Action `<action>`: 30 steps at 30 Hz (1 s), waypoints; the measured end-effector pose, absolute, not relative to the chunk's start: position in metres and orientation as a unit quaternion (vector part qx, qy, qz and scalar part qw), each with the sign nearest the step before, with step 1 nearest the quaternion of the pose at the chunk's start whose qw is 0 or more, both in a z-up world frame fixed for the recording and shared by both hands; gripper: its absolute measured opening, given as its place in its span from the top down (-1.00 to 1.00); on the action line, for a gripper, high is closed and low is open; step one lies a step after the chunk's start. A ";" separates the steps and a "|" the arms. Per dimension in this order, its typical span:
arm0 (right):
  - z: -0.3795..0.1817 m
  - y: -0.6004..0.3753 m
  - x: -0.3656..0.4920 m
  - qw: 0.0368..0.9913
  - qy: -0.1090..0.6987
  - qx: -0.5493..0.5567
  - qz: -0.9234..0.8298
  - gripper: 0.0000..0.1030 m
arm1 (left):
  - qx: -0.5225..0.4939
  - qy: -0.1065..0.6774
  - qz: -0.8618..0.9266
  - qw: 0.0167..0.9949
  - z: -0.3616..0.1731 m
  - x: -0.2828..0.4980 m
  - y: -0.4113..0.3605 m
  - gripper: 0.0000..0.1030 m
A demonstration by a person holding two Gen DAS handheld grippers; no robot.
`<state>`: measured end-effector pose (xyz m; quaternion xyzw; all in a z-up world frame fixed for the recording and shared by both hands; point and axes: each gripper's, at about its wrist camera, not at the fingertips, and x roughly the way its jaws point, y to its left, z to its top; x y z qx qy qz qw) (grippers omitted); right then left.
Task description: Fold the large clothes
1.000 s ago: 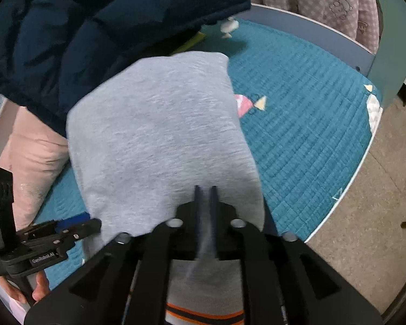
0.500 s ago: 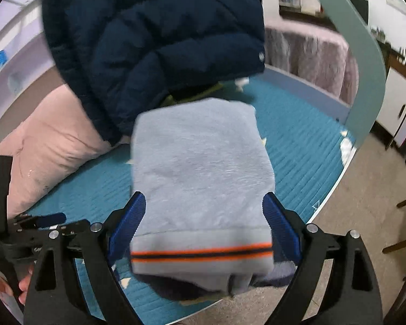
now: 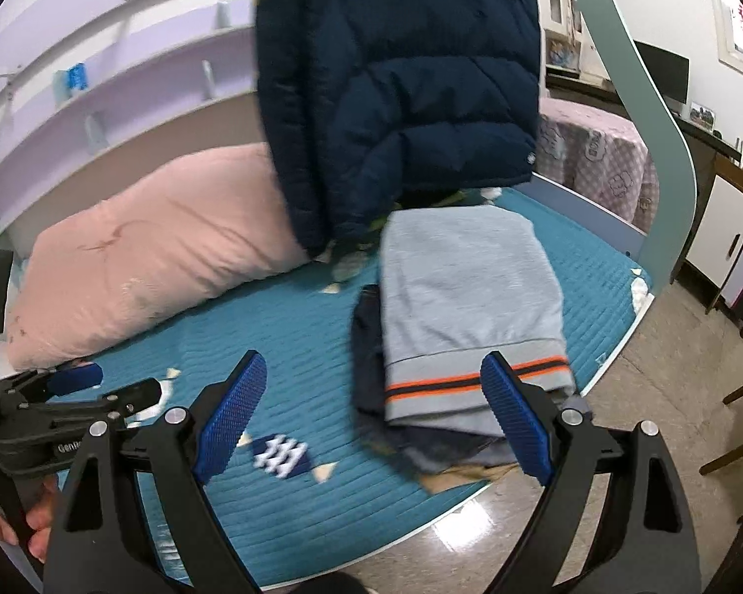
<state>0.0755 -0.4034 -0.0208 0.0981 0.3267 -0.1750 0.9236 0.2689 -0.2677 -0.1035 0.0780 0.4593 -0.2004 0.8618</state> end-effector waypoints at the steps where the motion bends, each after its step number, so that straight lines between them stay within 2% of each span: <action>1: -0.017 -0.389 0.070 0.927 0.318 0.099 -0.174 -0.67 | 0.074 0.453 -0.197 0.867 -0.099 0.260 -0.254 -0.58; 5: -0.008 -0.353 0.053 0.930 0.302 0.102 -0.185 -0.71 | 0.091 0.413 -0.178 0.888 -0.086 0.229 -0.217 -0.58; 11: 0.005 -0.308 0.026 0.935 0.282 0.092 -0.193 -0.75 | 0.085 0.396 -0.161 0.900 -0.080 0.189 -0.166 -0.59; 18: 0.007 -0.257 0.005 0.940 0.277 0.068 -0.189 -0.75 | 0.046 0.375 -0.144 0.915 -0.069 0.146 -0.105 -0.65; 24: 0.012 -0.210 -0.015 0.946 0.264 0.035 -0.188 -0.75 | 0.045 0.322 -0.112 0.939 -0.050 0.105 -0.068 -0.65; 30: 0.026 -0.176 -0.038 0.956 0.218 0.017 -0.197 -0.75 | 0.027 0.285 -0.103 0.952 -0.028 0.080 -0.042 -0.71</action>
